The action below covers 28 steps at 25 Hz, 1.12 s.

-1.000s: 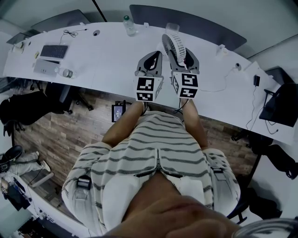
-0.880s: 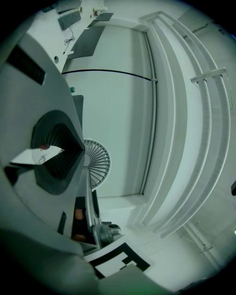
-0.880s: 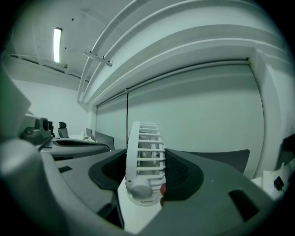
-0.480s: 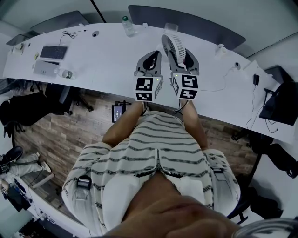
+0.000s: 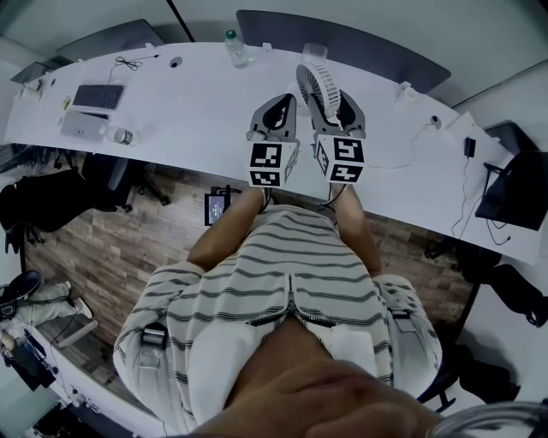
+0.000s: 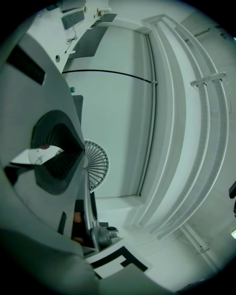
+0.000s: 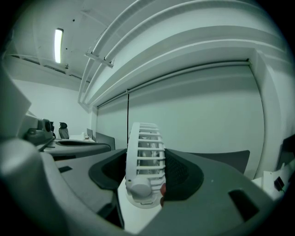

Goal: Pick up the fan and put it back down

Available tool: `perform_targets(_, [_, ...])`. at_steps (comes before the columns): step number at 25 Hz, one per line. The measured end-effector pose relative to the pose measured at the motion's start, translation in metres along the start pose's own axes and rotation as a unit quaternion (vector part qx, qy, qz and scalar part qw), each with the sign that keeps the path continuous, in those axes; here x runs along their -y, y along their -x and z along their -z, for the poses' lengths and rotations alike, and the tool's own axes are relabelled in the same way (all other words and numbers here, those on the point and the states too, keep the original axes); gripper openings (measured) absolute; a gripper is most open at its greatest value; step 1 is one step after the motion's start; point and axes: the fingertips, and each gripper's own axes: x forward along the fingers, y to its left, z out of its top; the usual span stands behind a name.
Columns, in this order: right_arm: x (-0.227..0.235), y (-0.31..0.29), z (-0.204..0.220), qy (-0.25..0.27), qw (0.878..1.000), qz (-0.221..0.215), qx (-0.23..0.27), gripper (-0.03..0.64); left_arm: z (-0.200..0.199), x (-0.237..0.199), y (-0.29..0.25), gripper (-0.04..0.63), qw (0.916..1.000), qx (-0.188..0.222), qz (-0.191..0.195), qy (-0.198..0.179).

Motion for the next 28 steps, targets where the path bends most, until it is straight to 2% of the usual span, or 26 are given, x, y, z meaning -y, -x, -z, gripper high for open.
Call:
perform_targets(15, [0.001, -0.003, 0.004, 0.005, 1.0, 0.003, -0.006, 0.232, 0.006, -0.005, 0.001, 0.008, 1.0, -0.008, -0.001, -0.001])
perform_targets(20, [0.001, -0.009, 0.01, 0.002, 1.0, -0.007, -0.016, 0.232, 0.006, -0.009, 0.002, 0.008, 1.0, -0.008, -0.005, 0.001])
perform_targets(28, [0.005, -0.027, 0.019, 0.022, 0.999, -0.018, -0.038, 0.232, 0.009, -0.018, 0.004, 0.008, 0.9999, -0.01, -0.014, 0.003])
